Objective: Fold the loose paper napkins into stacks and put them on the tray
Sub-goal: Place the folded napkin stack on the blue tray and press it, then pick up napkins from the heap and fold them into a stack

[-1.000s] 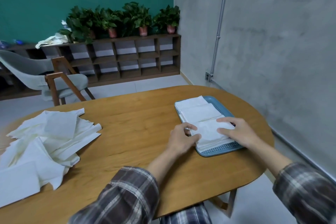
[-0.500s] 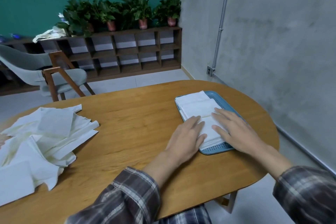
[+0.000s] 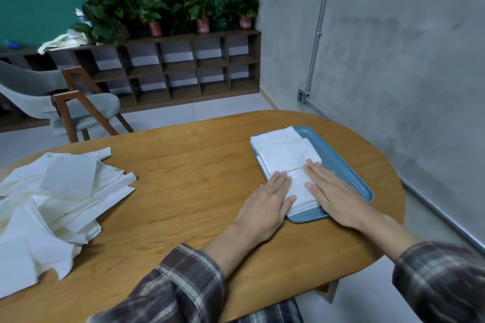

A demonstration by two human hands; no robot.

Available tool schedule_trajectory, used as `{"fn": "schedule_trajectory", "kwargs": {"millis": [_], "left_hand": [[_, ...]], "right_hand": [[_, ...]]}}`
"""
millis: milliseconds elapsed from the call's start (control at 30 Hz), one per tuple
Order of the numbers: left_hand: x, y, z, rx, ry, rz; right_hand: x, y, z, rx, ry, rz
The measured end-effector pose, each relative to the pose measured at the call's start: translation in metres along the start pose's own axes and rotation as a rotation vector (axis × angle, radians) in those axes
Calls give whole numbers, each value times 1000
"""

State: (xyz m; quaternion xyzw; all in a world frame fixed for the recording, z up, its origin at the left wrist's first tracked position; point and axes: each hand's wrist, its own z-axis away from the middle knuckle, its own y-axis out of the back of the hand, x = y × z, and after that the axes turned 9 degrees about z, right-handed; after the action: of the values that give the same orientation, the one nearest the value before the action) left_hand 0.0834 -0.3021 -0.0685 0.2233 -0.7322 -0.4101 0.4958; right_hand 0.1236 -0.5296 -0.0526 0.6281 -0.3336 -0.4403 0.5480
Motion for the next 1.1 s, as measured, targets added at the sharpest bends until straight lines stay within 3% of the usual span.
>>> {"fn": "schedule_trajectory", "kwargs": {"millis": [133, 333, 700, 967, 1100], "left_hand": [[9, 21, 2, -67, -7, 29], [10, 68, 20, 189, -52, 7], [-55, 168, 127, 386, 62, -177], [-117, 231, 229, 637, 213, -313], [-155, 247, 275, 688, 474, -394]], "right_hand": [[-6, 19, -2, -21, -9, 50], [-49, 44, -3, 166, 52, 127], [-215, 45, -31, 212, 277, 39], [-339, 18, -60, 155, 421, -11], [-379, -3, -74, 106, 466, -51]]}}
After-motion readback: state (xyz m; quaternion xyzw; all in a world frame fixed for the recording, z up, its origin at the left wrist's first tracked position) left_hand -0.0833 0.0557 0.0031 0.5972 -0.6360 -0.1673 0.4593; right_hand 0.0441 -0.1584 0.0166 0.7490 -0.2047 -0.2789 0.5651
